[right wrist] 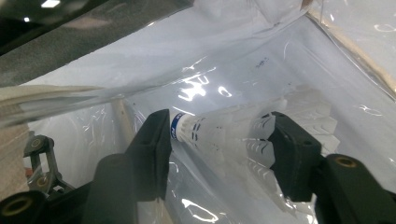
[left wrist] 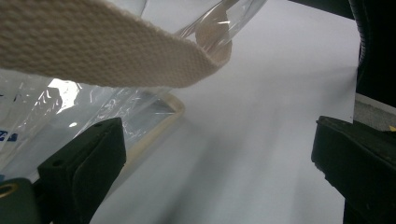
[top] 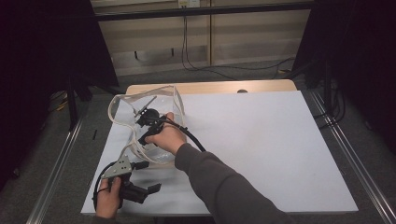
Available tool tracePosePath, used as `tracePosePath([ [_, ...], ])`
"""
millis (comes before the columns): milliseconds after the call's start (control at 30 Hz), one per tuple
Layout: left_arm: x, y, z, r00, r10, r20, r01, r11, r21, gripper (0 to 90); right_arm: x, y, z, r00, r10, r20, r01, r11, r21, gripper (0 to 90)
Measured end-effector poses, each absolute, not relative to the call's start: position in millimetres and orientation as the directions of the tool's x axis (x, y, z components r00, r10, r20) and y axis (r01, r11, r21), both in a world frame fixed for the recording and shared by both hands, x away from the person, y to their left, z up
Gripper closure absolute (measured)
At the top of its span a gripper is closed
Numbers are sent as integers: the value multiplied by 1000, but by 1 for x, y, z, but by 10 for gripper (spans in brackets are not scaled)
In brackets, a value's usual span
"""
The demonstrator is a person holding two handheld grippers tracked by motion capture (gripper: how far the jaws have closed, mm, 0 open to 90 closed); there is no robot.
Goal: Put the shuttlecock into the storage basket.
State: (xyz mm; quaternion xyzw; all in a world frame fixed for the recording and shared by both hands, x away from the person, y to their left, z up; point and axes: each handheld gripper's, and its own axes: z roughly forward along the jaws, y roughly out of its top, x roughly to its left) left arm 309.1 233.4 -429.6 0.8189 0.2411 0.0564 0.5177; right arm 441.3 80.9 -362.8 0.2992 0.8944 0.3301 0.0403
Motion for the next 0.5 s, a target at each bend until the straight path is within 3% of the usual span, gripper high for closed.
tracePosePath([
  [500, 309, 233, -429, 877, 454, -158, 338, -348, 874, 32, 441, 72, -354, -802, 581, 137, 522, 573, 631, 350],
])
